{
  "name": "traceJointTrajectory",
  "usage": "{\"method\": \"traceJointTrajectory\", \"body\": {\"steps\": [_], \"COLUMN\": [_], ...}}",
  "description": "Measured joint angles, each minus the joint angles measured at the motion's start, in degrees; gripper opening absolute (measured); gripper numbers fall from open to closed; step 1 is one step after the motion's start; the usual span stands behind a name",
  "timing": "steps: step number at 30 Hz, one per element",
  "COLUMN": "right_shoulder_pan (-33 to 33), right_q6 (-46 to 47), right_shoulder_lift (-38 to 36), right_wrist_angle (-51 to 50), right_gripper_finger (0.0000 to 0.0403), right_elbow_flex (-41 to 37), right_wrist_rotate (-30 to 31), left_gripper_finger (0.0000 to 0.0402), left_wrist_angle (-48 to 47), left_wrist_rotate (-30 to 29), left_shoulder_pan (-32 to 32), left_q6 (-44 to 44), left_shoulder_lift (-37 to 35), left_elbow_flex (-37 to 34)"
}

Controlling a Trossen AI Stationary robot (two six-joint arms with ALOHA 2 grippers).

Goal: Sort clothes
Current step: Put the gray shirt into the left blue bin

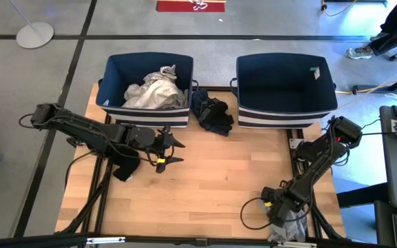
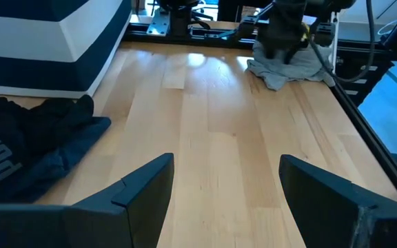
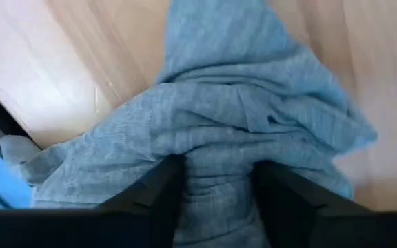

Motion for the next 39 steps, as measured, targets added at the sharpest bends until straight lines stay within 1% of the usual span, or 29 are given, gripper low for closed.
{"method": "traceJointTrajectory", "body": {"steps": [7,9,11,15,18,23,27,31,34,39], "right_shoulder_pan": [-3.0,-4.2,-5.7,-9.4,-12.8,-19.0,-24.1,-29.0,-32.3,-36.6], "right_q6": [-10.9,-14.8,-18.6,-26.8,-34.4,-45.8,-52.9,-58.3,-58.5,-59.1], "right_shoulder_lift": [0.2,0.3,0.3,0.5,0.6,0.6,0.6,0.6,0.6,0.6], "right_wrist_angle": [3.2,4.8,5.7,6.0,7.5,16.0,24.5,33.8,39.0,42.7], "right_gripper_finger": [0.0039,0.0017,0.0017,0.0039,0.0036,0.0026,0.0045,0.0069,0.0079,0.0103], "right_elbow_flex": [-0.2,-0.1,0.3,1.6,2.5,2.6,2.6,2.6,2.7,2.7], "right_wrist_rotate": [5.4,7.6,10.5,17.7,23.1,30.7,35.9,36.5,36.4,32.3], "left_gripper_finger": [0.0253,0.0253,0.0253,0.0253,0.0253,0.0253,0.0253,0.0253,0.0253,0.0253], "left_wrist_angle": [0.0,0.0,0.0,0.0,0.0,-0.1,0.0,0.8,2.7,3.3], "left_wrist_rotate": [-0.2,-0.3,-0.3,-0.3,-0.4,-0.4,-0.4,-0.4,-0.4,-0.4], "left_shoulder_pan": [0.0,0.0,0.0,0.0,0.0,0.0,0.0,-0.2,-0.3,-0.3], "left_q6": [0.0,-0.1,-0.1,-0.3,-0.3,-1.0,-2.3,-3.9,-4.9,-5.8], "left_shoulder_lift": [0.0,0.0,0.0,0.0,0.2,2.1,4.3,6.7,8.3,10.2], "left_elbow_flex": [0.0,0.0,0.0,0.0,0.0,0.0,0.0,0.0,0.0,0.0]}}
